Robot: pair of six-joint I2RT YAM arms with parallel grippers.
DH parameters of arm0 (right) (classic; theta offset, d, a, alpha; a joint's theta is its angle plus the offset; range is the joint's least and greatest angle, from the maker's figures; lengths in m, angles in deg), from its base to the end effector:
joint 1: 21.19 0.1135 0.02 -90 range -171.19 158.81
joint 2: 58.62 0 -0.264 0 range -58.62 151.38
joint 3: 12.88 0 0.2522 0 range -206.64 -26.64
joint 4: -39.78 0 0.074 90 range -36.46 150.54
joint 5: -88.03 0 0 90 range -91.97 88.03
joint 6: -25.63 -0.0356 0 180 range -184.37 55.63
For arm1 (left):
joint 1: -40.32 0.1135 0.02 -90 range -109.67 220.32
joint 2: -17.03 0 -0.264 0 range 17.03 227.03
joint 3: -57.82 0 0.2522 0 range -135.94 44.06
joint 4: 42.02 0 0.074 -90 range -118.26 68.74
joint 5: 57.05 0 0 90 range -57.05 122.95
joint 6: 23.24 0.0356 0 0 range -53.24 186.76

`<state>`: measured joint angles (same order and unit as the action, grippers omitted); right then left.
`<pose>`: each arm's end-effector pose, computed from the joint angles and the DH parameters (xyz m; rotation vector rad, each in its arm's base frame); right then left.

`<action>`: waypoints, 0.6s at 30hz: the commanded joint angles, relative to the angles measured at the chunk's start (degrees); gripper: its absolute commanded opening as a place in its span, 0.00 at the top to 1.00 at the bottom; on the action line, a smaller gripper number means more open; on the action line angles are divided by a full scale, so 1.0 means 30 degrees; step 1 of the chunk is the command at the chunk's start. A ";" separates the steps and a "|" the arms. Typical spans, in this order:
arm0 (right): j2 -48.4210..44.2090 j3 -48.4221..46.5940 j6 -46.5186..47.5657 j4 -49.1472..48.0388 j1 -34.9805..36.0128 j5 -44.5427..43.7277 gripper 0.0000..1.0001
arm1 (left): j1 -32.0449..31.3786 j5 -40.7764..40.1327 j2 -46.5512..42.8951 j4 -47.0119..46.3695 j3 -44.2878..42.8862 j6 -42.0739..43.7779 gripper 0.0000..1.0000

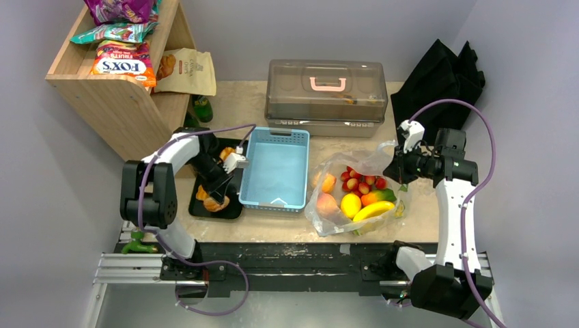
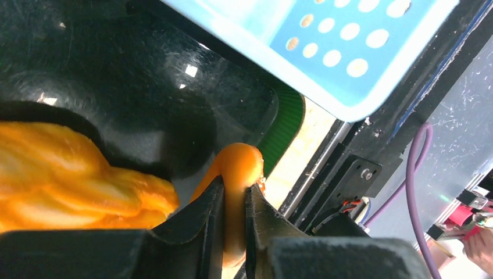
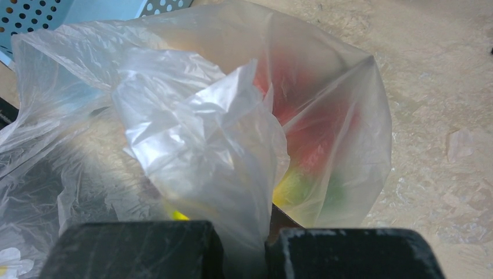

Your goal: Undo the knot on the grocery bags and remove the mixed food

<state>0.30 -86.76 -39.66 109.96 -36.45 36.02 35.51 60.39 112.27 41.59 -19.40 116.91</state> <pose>0.1848 -0.0277 0.3209 -0.4391 2.2848 0.5007 0.2604 -0.0384 0.1950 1.3340 2.7283 -0.8031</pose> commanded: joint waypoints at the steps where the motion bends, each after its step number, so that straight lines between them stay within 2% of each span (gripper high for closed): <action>1: -0.0002 -0.0321 0.0337 0.0352 0.0056 -0.0340 1.00 | -0.0190 0.0635 0.1248 -0.0566 -0.0086 0.1143 0.87; 7: 0.0314 -0.0590 0.0507 0.0436 0.0076 -0.0513 1.00 | -0.0378 0.1000 0.2196 -0.0606 0.0045 0.1541 0.82; 13: 0.0626 -0.0757 0.0569 0.0469 0.0079 -0.0427 1.00 | -0.0258 0.0204 0.2225 -0.1129 -0.0336 0.1207 0.58; 15: 0.0651 -0.0725 0.0591 0.0455 0.0077 -0.0396 1.00 | -0.0218 -0.0056 0.2129 -0.0978 -0.0644 0.1188 0.47; 18: 0.0590 -0.0671 0.0598 0.0386 0.0065 -0.0308 1.00 | -0.0168 -0.0568 0.1978 -0.0948 -0.1066 0.1223 0.42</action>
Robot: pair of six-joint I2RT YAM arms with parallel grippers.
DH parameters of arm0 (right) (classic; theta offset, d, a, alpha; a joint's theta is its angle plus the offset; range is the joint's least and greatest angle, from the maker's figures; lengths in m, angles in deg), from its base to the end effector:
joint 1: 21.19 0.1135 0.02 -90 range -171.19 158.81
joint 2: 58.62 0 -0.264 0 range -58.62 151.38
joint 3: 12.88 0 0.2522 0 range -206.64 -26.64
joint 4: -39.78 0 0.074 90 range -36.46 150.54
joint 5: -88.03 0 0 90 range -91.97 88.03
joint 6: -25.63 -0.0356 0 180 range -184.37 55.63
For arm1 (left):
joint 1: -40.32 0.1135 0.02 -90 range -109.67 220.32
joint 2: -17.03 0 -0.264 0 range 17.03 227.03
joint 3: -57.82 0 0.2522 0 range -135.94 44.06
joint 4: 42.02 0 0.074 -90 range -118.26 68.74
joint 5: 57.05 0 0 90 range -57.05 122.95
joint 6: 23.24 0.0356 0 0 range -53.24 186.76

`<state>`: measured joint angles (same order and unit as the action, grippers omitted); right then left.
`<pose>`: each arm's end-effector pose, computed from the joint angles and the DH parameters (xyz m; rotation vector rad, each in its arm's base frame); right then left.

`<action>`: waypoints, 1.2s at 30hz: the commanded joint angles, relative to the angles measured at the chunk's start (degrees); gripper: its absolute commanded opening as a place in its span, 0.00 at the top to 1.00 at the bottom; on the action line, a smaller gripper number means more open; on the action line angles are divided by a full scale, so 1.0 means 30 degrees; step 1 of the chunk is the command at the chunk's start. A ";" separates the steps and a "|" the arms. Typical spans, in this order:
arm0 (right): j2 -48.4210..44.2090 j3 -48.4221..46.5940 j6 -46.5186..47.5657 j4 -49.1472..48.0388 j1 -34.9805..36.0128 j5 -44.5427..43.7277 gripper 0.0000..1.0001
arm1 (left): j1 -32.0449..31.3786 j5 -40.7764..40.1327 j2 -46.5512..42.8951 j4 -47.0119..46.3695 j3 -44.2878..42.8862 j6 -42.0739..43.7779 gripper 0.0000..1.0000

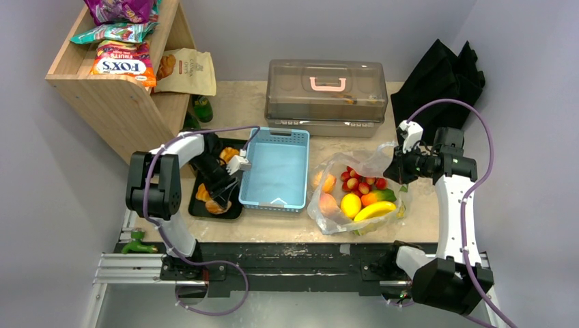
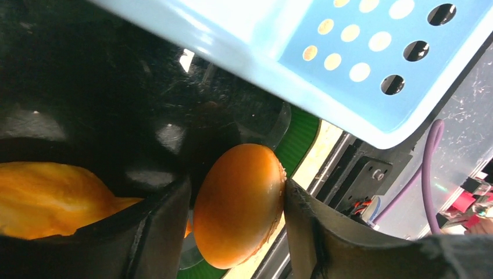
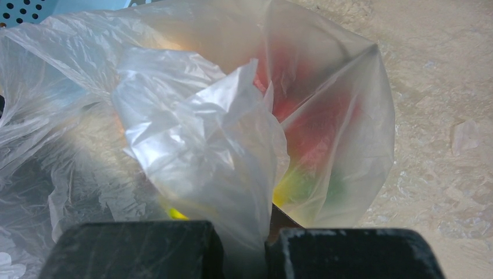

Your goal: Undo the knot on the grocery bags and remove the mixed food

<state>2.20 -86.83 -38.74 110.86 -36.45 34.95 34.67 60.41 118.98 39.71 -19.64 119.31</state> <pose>0.1901 -0.0297 0.3144 -0.4386 2.3295 0.5013 0.2717 -0.0434 0.1658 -1.3499 -2.6373 0.8316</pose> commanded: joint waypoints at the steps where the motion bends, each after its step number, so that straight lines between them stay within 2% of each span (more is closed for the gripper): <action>1: -0.0056 -0.0652 0.0304 0.0083 0.0063 0.0068 1.00 | 0.0160 -0.0754 -0.0365 -0.0370 -0.1128 0.0365 0.42; 9: -0.0505 -0.0427 0.0232 0.0055 0.0079 0.0167 1.00 | 0.0477 -0.1410 -0.2071 -0.0749 -0.2280 -0.0399 0.42; 15: -0.0746 -0.0164 0.0026 -0.0089 0.0077 0.0385 1.00 | 0.0547 -0.2754 -0.5239 -0.2889 -0.0942 -0.1070 0.41; 24: -0.1026 0.0139 -0.0164 -0.0385 0.0056 0.0591 1.00 | -0.0005 -0.2316 -1.0456 -0.2166 0.0930 -0.2069 0.35; 27: -0.1039 0.0137 -0.0204 -0.0465 0.0066 0.0668 1.00 | -0.0319 -0.0992 -1.2401 -0.1705 0.2492 -0.1697 0.39; 31: -0.0980 0.0125 -0.0256 -0.0473 0.0075 0.0805 1.00 | -0.1849 -0.0742 -1.3859 -0.2399 0.4418 -0.2102 0.42; 36: -0.0978 0.0084 -0.0158 -0.0341 0.0077 0.0757 1.00 | -0.2769 -0.0459 -1.4945 -0.4926 0.6671 -0.0853 0.54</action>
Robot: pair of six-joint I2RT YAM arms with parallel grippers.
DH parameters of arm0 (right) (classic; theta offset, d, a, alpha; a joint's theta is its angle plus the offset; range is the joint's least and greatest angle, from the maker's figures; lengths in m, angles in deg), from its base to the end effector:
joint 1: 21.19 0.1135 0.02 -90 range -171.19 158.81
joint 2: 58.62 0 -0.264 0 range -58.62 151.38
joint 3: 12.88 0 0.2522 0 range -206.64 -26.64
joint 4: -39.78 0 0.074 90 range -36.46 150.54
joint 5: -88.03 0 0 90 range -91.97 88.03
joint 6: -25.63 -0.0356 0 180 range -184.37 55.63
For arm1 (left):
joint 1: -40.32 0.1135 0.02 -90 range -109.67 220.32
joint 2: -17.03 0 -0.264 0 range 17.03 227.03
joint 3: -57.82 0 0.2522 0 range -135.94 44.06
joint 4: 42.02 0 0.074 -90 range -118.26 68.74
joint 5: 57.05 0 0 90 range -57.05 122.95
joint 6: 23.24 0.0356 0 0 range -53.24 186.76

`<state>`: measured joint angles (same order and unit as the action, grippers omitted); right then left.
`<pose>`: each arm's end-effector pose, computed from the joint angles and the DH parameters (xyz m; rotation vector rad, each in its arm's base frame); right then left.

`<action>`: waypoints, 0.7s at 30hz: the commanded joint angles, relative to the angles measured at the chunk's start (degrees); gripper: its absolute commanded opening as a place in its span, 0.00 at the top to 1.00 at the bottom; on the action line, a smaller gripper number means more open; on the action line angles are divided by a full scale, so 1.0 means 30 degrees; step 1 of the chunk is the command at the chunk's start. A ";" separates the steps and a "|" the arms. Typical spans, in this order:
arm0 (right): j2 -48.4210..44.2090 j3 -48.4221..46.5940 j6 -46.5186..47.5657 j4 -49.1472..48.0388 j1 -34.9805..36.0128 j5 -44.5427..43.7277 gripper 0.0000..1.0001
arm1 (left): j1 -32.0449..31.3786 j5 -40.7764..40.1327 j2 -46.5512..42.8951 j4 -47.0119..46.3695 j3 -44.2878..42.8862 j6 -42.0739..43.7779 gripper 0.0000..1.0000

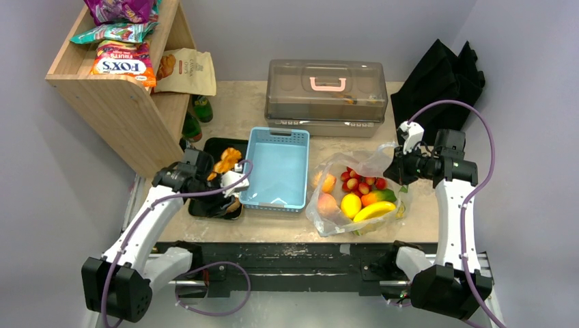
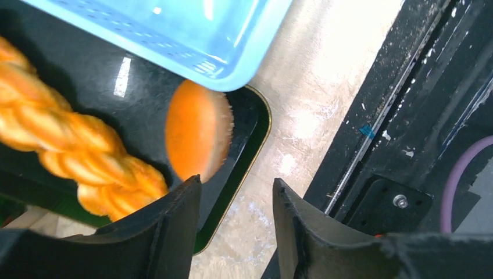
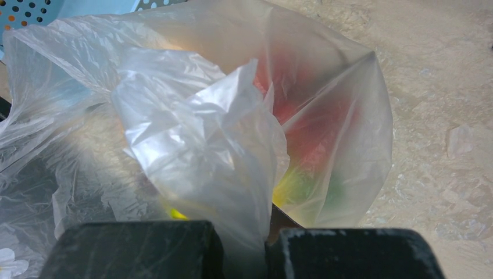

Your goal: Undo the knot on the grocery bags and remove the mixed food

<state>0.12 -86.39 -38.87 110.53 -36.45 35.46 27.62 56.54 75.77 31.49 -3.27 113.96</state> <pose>0.1833 -0.0276 0.3187 -0.4480 2.2967 0.4912 0.1621 -0.0511 0.2486 1.4190 2.2766 -0.4028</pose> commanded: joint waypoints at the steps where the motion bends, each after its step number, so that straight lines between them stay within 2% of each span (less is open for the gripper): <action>1: -0.0264 -0.0101 -0.0057 -0.0183 0.0061 0.0553 1.00 | -0.0421 0.0744 -0.0384 -0.2487 0.1506 0.1456 0.57; 3: -0.0232 -0.0220 0.0048 -0.0068 0.0076 0.0457 1.00 | -0.0419 0.0523 0.0272 -0.2575 0.1828 0.2612 0.65; 6: -0.0258 -0.0270 0.0116 -0.0013 0.0072 0.0352 1.00 | -0.0420 0.0166 0.1101 -0.3128 0.2323 0.3357 0.67; 9: -0.0273 -0.0241 0.0122 0.0016 0.0065 0.0309 1.00 | -0.0422 -0.0627 0.1956 -0.4721 0.2763 0.3303 0.65; 14: -0.0165 -0.0303 0.0253 0.0096 0.0078 0.0153 1.00 | -0.0392 -0.0899 0.4367 -0.5694 0.1463 0.2244 0.60; 18: 0.0041 -0.0569 0.0491 0.0210 0.0055 0.0013 1.00 | -0.0250 -0.1042 0.5531 -0.6323 0.0296 0.1738 0.49; 21: 0.0143 -0.0663 0.0620 0.0265 0.0063 -0.0040 1.00 | -0.0217 -0.1004 0.6033 -0.6415 -0.0337 0.1728 0.45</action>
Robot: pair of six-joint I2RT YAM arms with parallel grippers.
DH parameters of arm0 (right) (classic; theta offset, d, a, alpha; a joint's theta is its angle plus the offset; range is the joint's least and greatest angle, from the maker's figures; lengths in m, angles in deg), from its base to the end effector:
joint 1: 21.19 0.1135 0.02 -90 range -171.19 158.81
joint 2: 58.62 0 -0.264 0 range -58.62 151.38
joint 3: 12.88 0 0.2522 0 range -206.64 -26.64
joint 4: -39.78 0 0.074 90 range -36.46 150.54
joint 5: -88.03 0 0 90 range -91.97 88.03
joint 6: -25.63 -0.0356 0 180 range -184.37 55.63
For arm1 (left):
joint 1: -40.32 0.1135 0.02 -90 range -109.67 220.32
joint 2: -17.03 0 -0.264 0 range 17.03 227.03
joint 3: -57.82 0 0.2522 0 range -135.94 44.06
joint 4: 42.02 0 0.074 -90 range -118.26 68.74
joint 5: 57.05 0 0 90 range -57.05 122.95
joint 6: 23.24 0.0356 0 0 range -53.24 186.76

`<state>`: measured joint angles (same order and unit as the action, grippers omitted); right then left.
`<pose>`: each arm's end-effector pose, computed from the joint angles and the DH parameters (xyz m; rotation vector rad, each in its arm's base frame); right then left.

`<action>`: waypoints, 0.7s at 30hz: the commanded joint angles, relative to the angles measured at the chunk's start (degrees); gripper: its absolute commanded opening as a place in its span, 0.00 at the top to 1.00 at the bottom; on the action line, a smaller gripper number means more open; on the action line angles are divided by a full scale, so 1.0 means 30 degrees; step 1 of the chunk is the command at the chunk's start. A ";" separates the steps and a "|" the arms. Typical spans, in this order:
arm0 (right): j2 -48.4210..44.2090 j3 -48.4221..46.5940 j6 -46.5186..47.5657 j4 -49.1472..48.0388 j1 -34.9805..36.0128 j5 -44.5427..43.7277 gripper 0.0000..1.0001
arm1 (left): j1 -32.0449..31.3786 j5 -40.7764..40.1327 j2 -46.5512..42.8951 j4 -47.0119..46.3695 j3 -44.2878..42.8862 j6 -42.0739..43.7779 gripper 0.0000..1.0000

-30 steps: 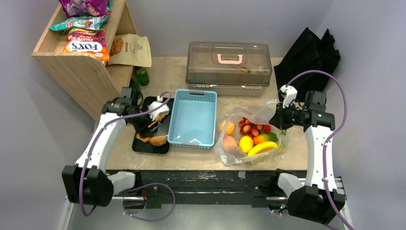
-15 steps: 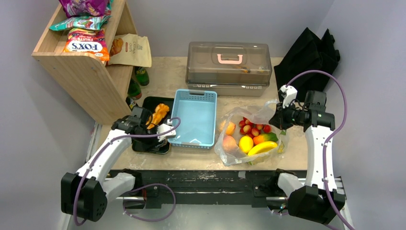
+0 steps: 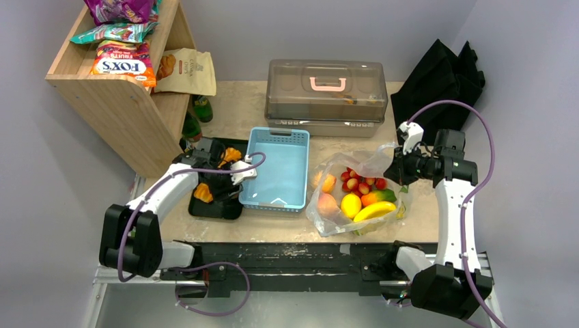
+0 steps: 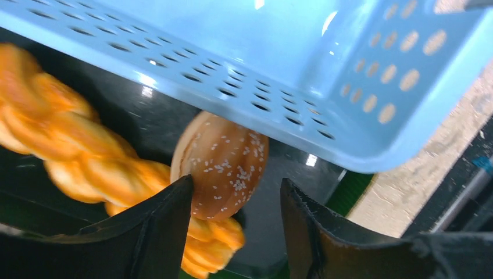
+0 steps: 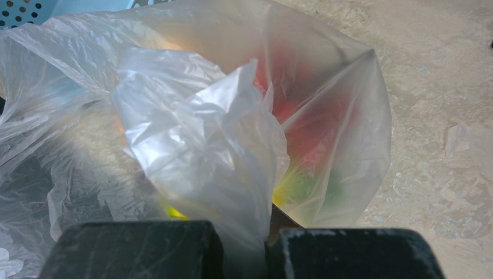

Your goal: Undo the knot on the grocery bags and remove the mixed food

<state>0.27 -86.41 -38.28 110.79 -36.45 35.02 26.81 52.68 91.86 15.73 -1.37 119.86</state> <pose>0.1835 -0.0279 0.3180 -0.4555 2.3032 0.4818 0.2155 -0.0641 0.1973 1.5615 2.2501 -0.3126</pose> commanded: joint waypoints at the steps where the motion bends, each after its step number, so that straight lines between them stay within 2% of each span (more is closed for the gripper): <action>1: 0.0119 -0.0671 0.0442 0.0191 0.0063 0.0093 1.00 | 0.0053 0.0281 0.0814 -0.1227 -0.1146 -0.0225 0.44; 6: 0.0138 -0.0582 0.0499 0.0193 0.0079 0.0118 1.00 | 0.0222 -0.0110 0.2072 -0.1600 -0.2101 -0.0290 0.42; 10: 0.0109 -0.0665 0.0664 0.0247 0.0079 0.0032 1.00 | 0.0367 0.0163 0.3257 -0.0541 -0.3013 -0.0080 0.43; 16: -0.0058 -0.0581 0.0735 0.0242 0.0063 0.0122 1.00 | 0.0611 0.0438 0.2761 -0.0027 -0.2821 0.0497 0.48; 21: -0.0089 -0.0642 0.0740 0.0280 0.0062 0.0091 1.00 | 0.0820 0.0880 0.0811 0.1712 -0.3669 -0.0015 0.37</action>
<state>0.67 -86.41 -37.04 111.12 -36.45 35.00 28.40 52.50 100.12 15.99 -8.40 120.28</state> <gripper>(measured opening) 0.006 0.594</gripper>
